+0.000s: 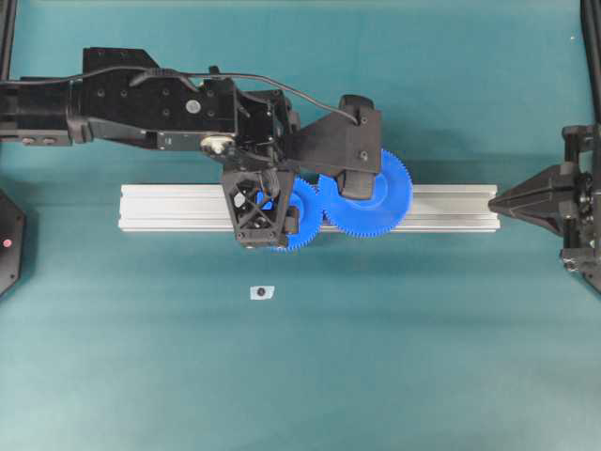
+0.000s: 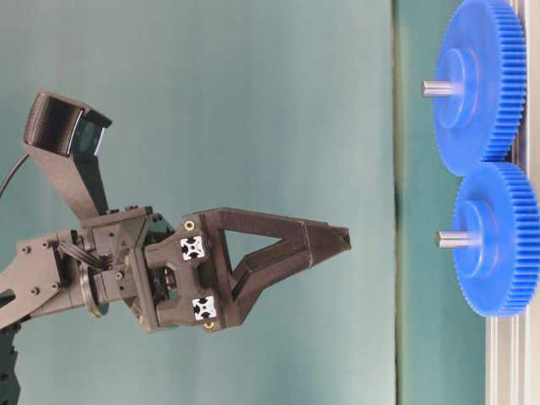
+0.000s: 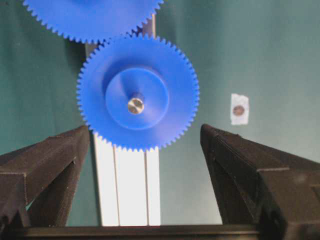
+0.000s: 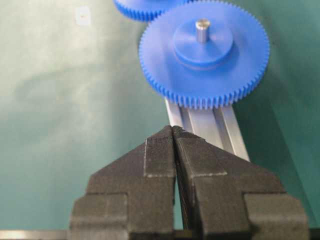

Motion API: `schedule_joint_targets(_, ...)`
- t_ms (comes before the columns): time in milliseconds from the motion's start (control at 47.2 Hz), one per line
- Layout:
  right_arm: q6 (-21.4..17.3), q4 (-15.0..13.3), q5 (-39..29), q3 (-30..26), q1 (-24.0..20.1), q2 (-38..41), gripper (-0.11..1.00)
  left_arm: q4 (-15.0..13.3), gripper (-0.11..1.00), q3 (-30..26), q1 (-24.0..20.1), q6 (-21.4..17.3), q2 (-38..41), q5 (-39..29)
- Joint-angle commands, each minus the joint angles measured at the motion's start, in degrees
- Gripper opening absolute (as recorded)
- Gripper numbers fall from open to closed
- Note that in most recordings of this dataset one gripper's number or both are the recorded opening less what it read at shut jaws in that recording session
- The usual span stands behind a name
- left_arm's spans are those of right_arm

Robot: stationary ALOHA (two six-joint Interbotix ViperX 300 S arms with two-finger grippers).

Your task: Find the location of the shaft and insert the small gear.

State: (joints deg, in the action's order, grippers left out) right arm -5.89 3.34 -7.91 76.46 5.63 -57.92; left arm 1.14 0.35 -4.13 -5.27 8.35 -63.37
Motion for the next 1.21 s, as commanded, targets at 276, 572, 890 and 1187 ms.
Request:
schedule_joint_targets(276, -0.44, 0.09, 0.18, -0.09, 0.18, -2.02, 0.03, 0.09, 0.85, -1.05, 0.18, 0.00, -1.67, 0.18)
schedule_joint_targets(572, -0.44, 0.09, 0.09, -0.09, 0.18, -1.93, 0.03, 0.09, 0.85, -1.05, 0.18, -0.09, -1.49, 0.18)
schedule_joint_targets(890, -0.44, 0.09, 0.09, 0.18, 0.18, -1.93, 0.03, 0.09, 0.85, -1.05, 0.09, -0.18, -1.41, 0.18)
schedule_joint_targets(1187, -0.44, 0.09, 0.00, 0.18, 0.18, -1.93, 0.03, 0.09, 0.85, -1.32, 0.18, -0.26, -1.41, 0.18)
